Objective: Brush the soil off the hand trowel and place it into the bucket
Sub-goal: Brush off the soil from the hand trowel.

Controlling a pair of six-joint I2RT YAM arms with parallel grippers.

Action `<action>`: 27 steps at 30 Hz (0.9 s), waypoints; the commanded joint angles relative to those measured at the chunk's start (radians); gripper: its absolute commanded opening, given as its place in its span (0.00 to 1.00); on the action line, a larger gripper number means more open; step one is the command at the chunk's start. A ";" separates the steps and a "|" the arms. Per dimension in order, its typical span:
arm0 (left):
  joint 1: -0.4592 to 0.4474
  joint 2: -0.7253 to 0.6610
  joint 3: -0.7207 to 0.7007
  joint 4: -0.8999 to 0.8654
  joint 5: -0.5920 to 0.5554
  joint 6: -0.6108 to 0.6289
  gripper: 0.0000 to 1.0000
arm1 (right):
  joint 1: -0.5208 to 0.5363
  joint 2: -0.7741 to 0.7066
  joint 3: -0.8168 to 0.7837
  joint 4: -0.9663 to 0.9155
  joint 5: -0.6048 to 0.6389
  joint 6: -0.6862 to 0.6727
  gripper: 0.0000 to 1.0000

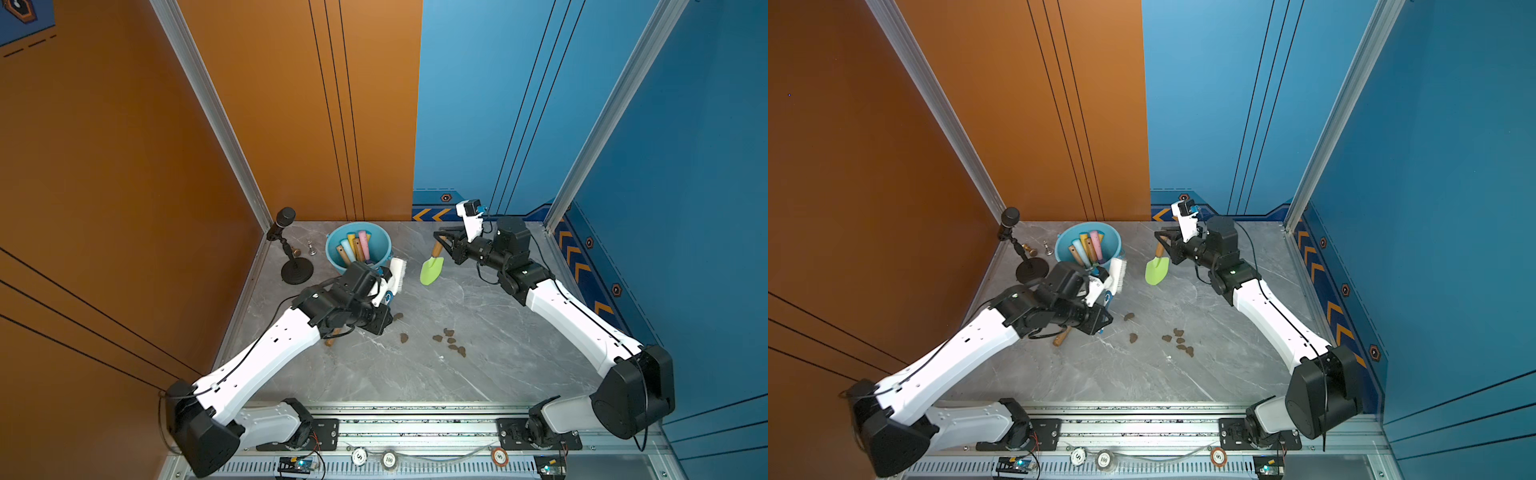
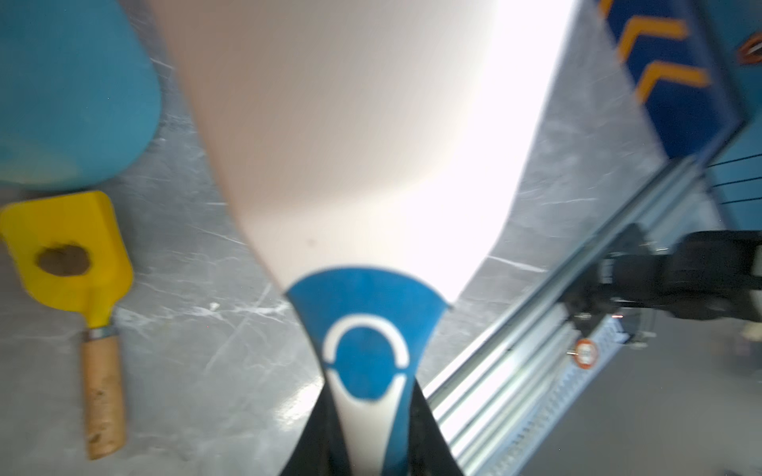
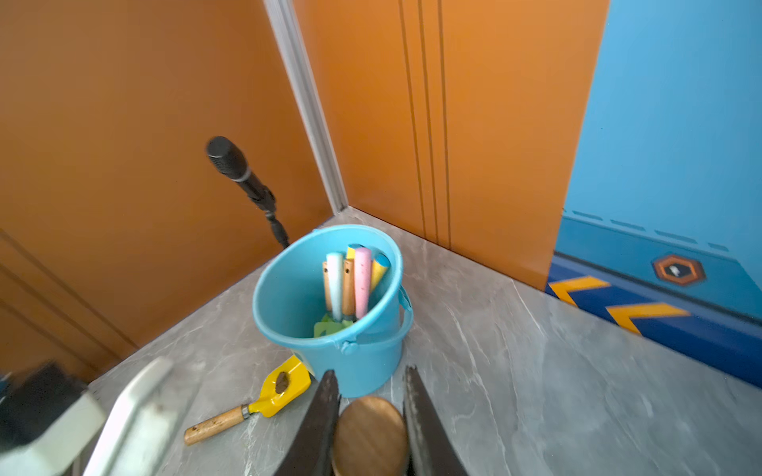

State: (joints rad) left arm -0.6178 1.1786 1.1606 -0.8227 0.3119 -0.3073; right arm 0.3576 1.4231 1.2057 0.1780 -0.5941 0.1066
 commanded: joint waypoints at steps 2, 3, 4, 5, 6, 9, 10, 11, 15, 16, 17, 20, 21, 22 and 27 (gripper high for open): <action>0.146 -0.002 -0.026 0.057 0.571 -0.070 0.00 | -0.006 -0.060 0.045 0.143 -0.420 -0.084 0.06; 0.165 0.010 -0.018 0.057 0.654 -0.063 0.00 | -0.005 -0.069 0.050 0.143 -0.469 -0.091 0.06; 0.177 0.024 -0.011 0.057 0.735 -0.045 0.00 | -0.005 -0.079 0.058 0.131 -0.525 -0.097 0.06; 0.190 0.034 -0.006 0.056 0.801 -0.026 0.00 | -0.006 -0.087 0.073 0.098 -0.589 -0.110 0.07; 0.195 0.042 -0.004 0.056 0.847 -0.010 0.00 | -0.005 -0.094 0.090 0.049 -0.634 -0.138 0.07; 0.199 0.063 0.013 0.056 0.918 0.020 0.00 | 0.008 -0.129 0.148 -0.202 -0.690 -0.320 0.06; 0.189 0.064 0.020 0.056 0.926 0.030 0.00 | 0.012 -0.143 0.162 -0.285 -0.695 -0.397 0.05; 0.178 0.065 0.024 0.056 0.935 0.042 0.00 | 0.013 -0.149 0.170 -0.328 -0.713 -0.431 0.05; 0.124 0.065 0.041 0.056 0.964 0.063 0.00 | 0.018 -0.153 0.187 -0.345 -0.751 -0.431 0.05; 0.115 0.061 0.042 0.056 0.964 0.066 0.00 | 0.020 -0.146 0.192 -0.345 -0.752 -0.430 0.04; 0.109 0.058 0.040 0.057 0.967 0.071 0.00 | 0.024 -0.142 0.197 -0.347 -0.757 -0.430 0.04; 0.078 0.055 0.028 0.056 0.969 0.080 0.00 | 0.040 -0.133 0.208 -0.341 -0.761 -0.430 0.04; 0.064 0.058 0.022 0.056 0.963 0.076 0.00 | 0.048 -0.132 0.210 -0.334 -0.759 -0.429 0.04; 0.048 0.065 0.016 0.056 0.957 0.075 0.00 | 0.054 -0.134 0.213 -0.327 -0.756 -0.430 0.04; -0.027 0.113 -0.049 0.062 0.930 0.109 0.00 | 0.090 -0.148 0.220 -0.278 -0.711 -0.410 0.03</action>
State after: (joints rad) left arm -0.6140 1.2583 1.1511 -0.7673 1.2316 -0.2470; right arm 0.4290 1.2922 1.3891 -0.1352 -1.3140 -0.2993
